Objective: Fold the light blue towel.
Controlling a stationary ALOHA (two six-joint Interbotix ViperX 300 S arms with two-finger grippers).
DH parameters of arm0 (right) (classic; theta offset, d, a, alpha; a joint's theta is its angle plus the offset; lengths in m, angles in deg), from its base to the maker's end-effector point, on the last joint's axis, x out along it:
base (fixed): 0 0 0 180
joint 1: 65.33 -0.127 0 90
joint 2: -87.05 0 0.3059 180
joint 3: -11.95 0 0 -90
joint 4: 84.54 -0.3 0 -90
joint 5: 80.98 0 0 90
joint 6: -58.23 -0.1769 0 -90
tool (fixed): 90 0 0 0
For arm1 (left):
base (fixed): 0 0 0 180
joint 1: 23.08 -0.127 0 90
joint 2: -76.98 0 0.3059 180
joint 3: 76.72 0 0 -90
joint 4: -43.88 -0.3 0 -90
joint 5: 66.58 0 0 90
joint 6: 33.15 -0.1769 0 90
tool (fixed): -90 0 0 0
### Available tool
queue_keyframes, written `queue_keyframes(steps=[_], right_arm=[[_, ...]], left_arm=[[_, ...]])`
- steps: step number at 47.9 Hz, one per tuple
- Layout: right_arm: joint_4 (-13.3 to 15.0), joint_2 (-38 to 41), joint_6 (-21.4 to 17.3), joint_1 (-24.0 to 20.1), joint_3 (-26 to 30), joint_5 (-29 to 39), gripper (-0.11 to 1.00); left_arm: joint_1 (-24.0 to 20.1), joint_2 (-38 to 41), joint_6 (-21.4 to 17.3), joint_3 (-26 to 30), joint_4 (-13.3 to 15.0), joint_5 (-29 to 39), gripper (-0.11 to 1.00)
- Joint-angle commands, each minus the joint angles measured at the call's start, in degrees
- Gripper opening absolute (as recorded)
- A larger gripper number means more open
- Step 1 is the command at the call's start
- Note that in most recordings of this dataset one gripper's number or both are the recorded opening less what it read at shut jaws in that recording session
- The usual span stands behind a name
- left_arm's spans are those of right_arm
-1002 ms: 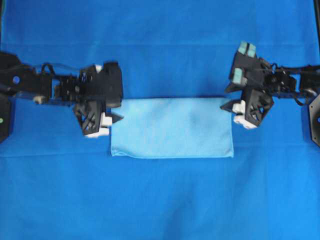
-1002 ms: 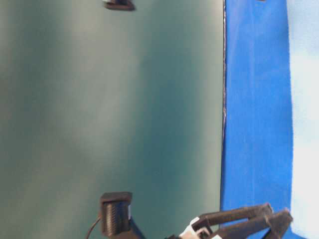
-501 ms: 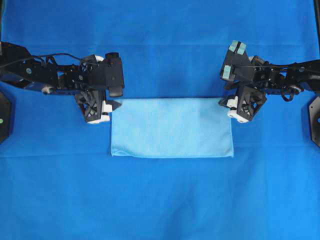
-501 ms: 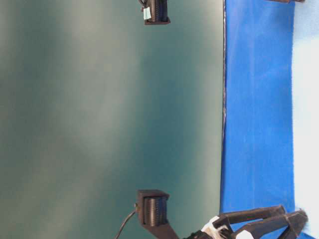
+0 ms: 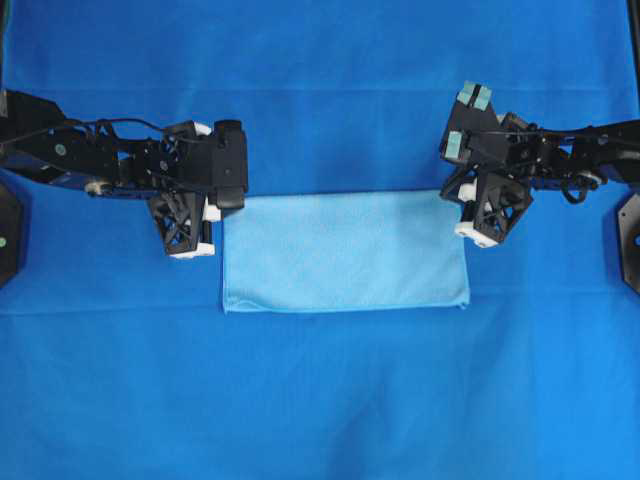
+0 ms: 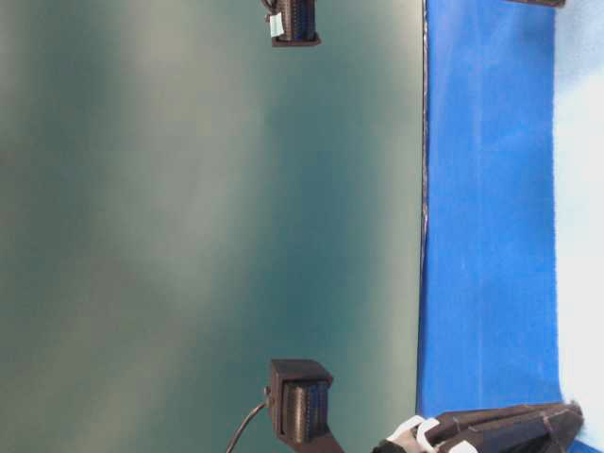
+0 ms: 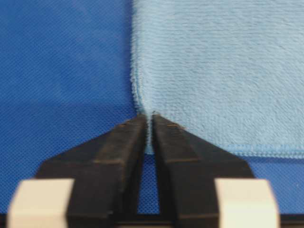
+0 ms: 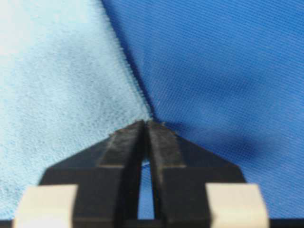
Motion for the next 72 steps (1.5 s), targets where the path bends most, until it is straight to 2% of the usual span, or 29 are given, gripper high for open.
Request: queue_keyframes(steps=[1, 17, 28, 45, 57, 64, 72], right_arm=[[-0.18, -0.44, -0.18, -0.09, 0.88, 0.88, 0.01], [-1.05, -2.72, -0.53, -0.09, 1.76, 2.46, 0.01], [-0.88, -11.87, -0.79, -0.79, 3.96, 10.55, 0.01], [0.0, -24.61, -0.79, -1.67, 7.03, 19.78, 0.01], [0.18, -28.21, -0.79, -2.29, 8.17, 22.15, 0.01], [0.44, -27.42, -0.79, -2.29, 8.35, 21.88, 0.01], [1.93, -25.4, -0.88, -0.79, 9.14, 21.01, 0.01]], left_arm=[[0.09, -0.44, -0.53, 0.97, -0.18, 1.05, 0.02], [0.09, -2.11, -2.02, 3.69, -0.18, 5.27, 0.01], [0.09, -9.14, -0.18, 7.47, -0.18, 14.33, 0.01], [1.23, -20.48, -0.62, 11.34, -0.18, 22.59, 0.01], [1.58, -23.64, -0.7, 11.07, -0.18, 23.38, 0.01], [1.85, -23.82, -0.09, 10.72, -0.18, 23.2, 0.01], [4.57, -23.55, 0.0, 10.72, -0.18, 21.71, 0.01]])
